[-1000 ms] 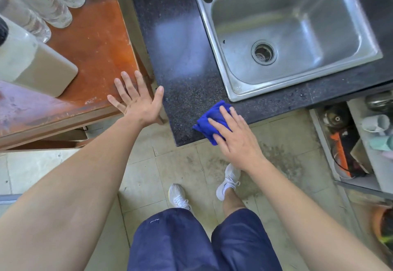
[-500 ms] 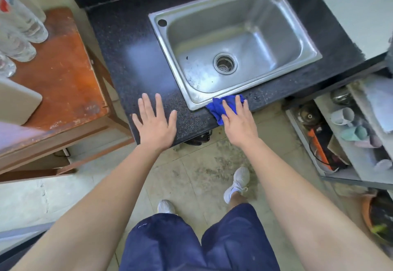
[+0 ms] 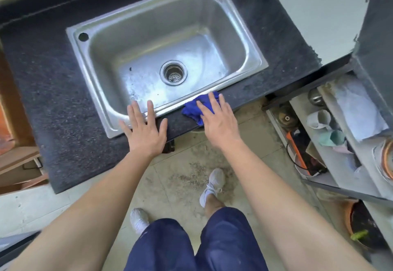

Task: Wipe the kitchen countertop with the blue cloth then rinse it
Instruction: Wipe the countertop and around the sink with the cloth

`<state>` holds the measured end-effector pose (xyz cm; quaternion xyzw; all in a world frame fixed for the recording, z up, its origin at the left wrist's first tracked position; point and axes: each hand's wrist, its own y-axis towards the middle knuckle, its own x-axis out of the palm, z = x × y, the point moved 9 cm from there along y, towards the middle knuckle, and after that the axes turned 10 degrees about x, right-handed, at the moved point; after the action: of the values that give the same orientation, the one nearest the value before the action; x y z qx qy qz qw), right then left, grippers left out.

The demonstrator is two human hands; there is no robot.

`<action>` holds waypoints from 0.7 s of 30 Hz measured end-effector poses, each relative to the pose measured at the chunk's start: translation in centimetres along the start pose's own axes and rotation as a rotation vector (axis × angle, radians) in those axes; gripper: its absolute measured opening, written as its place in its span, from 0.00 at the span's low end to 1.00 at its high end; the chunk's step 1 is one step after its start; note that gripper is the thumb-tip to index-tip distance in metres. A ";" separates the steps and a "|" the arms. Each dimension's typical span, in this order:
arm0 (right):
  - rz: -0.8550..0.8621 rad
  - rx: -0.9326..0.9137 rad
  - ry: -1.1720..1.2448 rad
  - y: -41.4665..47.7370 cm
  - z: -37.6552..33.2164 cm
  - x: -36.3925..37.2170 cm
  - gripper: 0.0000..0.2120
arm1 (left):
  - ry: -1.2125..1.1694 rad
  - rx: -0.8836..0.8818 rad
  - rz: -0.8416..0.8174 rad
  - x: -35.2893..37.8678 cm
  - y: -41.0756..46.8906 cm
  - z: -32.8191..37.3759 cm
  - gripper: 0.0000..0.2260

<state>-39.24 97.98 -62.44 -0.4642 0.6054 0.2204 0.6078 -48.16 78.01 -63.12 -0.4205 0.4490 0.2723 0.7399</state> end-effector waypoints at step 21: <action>0.143 0.132 0.093 4.2 12.9 -4.7 0.22 | -0.056 -0.135 -0.103 2.1 2.0 4.3 0.35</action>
<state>-36.71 112.07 -61.35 -0.3883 0.6780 0.2011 0.5909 -46.91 82.75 -64.74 -0.4839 0.3865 0.2751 0.7353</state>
